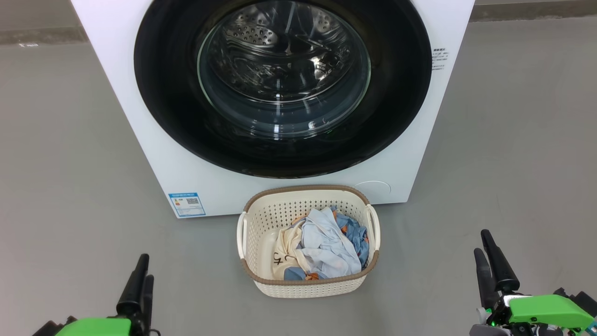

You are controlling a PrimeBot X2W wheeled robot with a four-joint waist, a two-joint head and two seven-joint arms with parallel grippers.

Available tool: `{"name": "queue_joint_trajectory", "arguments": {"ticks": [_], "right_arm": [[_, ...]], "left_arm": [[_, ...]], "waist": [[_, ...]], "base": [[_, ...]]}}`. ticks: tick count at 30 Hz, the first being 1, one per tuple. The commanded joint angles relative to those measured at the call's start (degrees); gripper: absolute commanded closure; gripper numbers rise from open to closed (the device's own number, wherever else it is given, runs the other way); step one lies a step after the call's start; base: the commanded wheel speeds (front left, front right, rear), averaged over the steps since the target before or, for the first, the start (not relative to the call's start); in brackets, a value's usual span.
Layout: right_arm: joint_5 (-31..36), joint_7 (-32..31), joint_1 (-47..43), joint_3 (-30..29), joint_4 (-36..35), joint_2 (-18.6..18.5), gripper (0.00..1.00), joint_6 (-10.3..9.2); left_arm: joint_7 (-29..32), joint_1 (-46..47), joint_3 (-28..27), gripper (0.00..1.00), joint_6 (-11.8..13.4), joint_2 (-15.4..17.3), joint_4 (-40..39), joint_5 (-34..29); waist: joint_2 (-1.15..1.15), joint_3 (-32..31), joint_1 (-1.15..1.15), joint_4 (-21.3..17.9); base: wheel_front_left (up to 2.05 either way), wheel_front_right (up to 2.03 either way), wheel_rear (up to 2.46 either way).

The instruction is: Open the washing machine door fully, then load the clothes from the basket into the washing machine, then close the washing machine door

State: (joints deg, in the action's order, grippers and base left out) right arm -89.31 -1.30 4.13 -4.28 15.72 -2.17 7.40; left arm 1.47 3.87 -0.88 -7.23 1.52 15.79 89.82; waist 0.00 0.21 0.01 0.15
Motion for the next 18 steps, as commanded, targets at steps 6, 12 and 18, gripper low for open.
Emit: {"name": "queue_joint_trajectory", "arguments": {"ticks": [6, 12, 18], "right_arm": [[3.47, 1.39, 3.13, 1.15, -2.77, -0.84, 0.0, 0.03], [7.36, 2.4, 3.51, 1.71, -3.79, -0.85, 0.0, 0.03], [12.36, 3.41, 3.96, 2.66, -4.34, -1.22, 0.0, 0.03]], "left_arm": [[-1.44, 3.29, 0.72, 0.0, -0.08, 2.02, -2.9, -3.41], [-2.47, 3.59, 1.13, 0.0, -0.09, 2.33, -3.89, -7.46], [-3.49, 3.78, 1.99, 0.0, -0.1, 2.69, -4.44, -11.56]], "waist": [[0.0, -0.06, -0.01, 0.18], [0.0, 0.01, -0.01, 0.2], [0.0, 0.09, -0.01, 0.1]], "base": [[0.0, 0.0, 0.0], [0.0, 0.0, 0.0], [0.0, 0.0, 0.0]]}}
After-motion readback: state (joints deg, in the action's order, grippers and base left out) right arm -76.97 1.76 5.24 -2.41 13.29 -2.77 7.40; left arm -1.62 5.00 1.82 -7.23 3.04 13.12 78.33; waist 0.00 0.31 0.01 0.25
